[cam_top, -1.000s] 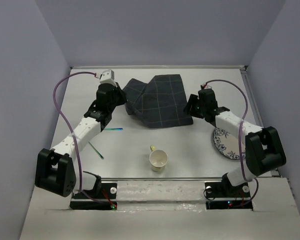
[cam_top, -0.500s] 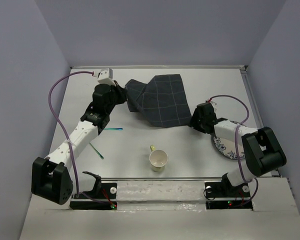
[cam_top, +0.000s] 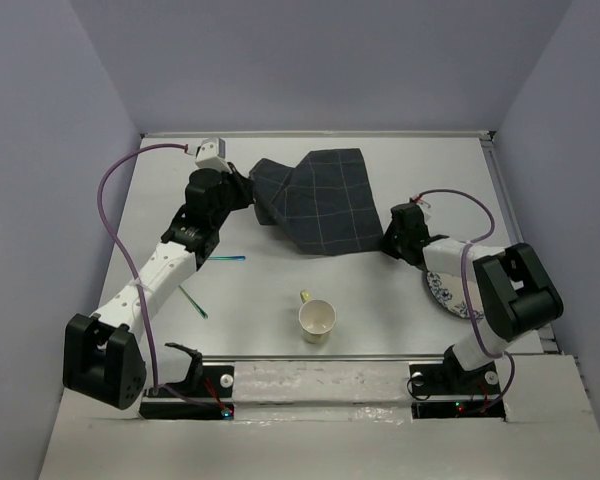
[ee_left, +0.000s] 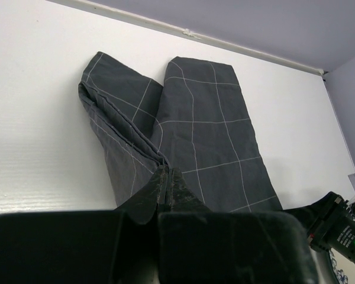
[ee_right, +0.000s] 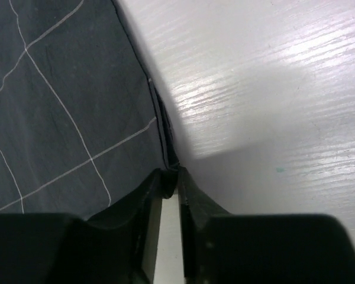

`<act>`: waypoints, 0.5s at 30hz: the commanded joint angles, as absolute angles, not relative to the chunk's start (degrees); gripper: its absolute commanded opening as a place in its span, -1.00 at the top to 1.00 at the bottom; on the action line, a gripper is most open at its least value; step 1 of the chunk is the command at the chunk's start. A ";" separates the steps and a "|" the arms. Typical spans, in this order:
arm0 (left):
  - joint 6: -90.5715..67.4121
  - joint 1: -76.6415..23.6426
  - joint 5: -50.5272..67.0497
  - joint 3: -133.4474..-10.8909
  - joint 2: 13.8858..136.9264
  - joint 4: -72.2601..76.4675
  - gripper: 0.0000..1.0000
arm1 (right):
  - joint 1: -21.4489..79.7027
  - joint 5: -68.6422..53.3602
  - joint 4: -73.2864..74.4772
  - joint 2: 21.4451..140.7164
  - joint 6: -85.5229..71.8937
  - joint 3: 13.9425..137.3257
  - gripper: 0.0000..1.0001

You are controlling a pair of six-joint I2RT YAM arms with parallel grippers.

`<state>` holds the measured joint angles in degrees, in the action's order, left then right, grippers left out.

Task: Set the dinner table for one person

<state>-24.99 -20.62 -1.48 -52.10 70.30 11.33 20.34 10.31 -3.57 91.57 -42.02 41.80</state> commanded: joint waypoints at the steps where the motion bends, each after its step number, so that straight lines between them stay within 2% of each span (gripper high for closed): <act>1: -25.14 -20.92 -0.97 -51.86 68.99 14.50 1.00 | 20.30 11.07 -2.90 92.73 -42.54 41.92 0.65; 6: -24.96 -20.92 -1.58 -51.77 68.91 14.50 1.00 | 20.30 12.65 -2.81 91.59 -41.23 42.45 1.00; 10: -24.35 -20.83 -2.89 -52.12 68.21 14.41 1.00 | 20.30 14.06 -2.46 87.03 -38.68 42.89 1.00; 14: -23.20 -20.83 -5.00 -52.91 64.27 13.98 1.00 | 20.30 15.82 2.00 76.75 -34.29 43.86 1.00; 15: -23.20 -20.83 -6.14 -53.17 63.12 13.97 1.00 | 20.30 16.08 3.24 71.16 -33.32 44.64 1.00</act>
<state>-24.64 -20.62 -2.70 -52.10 69.45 10.85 20.34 12.25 0.56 84.86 -38.65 41.82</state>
